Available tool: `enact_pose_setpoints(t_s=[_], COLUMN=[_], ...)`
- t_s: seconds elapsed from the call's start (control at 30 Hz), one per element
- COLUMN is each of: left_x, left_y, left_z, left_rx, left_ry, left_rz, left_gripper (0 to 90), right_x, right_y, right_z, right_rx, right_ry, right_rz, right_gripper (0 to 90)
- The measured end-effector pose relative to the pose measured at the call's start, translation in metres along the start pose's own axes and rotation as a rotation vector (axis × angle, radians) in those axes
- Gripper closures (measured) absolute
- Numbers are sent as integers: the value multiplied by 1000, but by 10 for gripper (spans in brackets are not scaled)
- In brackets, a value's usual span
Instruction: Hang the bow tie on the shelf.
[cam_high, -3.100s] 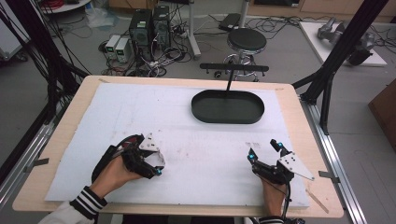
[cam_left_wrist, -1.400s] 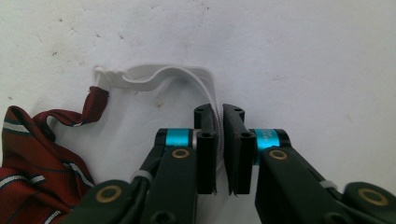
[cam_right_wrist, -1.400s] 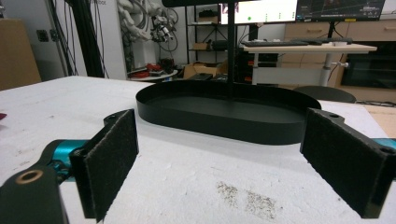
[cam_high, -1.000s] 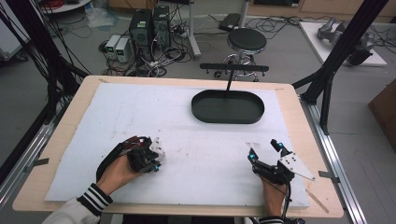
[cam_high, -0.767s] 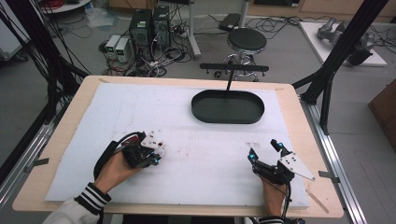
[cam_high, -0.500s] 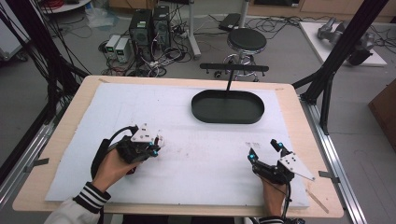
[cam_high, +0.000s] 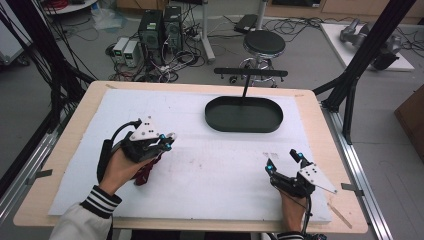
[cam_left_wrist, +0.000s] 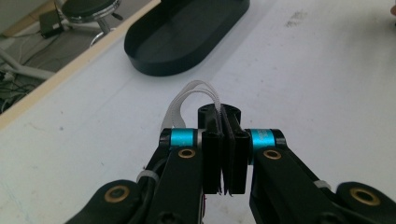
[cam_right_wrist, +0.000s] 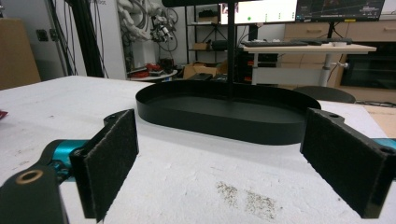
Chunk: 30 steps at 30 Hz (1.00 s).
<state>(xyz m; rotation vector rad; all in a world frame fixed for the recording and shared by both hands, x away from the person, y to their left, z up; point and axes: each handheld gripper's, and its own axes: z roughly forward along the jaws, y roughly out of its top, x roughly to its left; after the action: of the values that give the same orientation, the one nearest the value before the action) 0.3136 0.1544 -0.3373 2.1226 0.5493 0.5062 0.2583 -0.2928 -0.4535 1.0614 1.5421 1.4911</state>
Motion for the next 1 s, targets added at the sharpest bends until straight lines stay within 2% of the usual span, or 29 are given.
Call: enact_pose_setpoints(t_s=[0.17, 0.4, 0.57, 0.8, 1.0], left_x=[2, 8, 13, 17, 18], left_y=[9, 24, 37, 56, 67], left_z=[1, 5, 7, 14, 22], left_rx=[-49, -95, -147, -181, -211], left_ry=[15, -23, -30, -29, -26], left_rz=[13, 14, 14, 17, 19], left_gripper=[871, 871, 871, 871, 871], right_x=[0, 0, 0, 0, -1], right_y=[0, 0, 0, 0, 0], right_z=[0, 0, 0, 0, 0], right_rx=[-2, -2, -1, 0, 0], right_ry=[0, -1, -1, 0, 2], right_rz=[-1, 3, 2, 5, 10], right_gripper=[105, 105, 105, 105, 105])
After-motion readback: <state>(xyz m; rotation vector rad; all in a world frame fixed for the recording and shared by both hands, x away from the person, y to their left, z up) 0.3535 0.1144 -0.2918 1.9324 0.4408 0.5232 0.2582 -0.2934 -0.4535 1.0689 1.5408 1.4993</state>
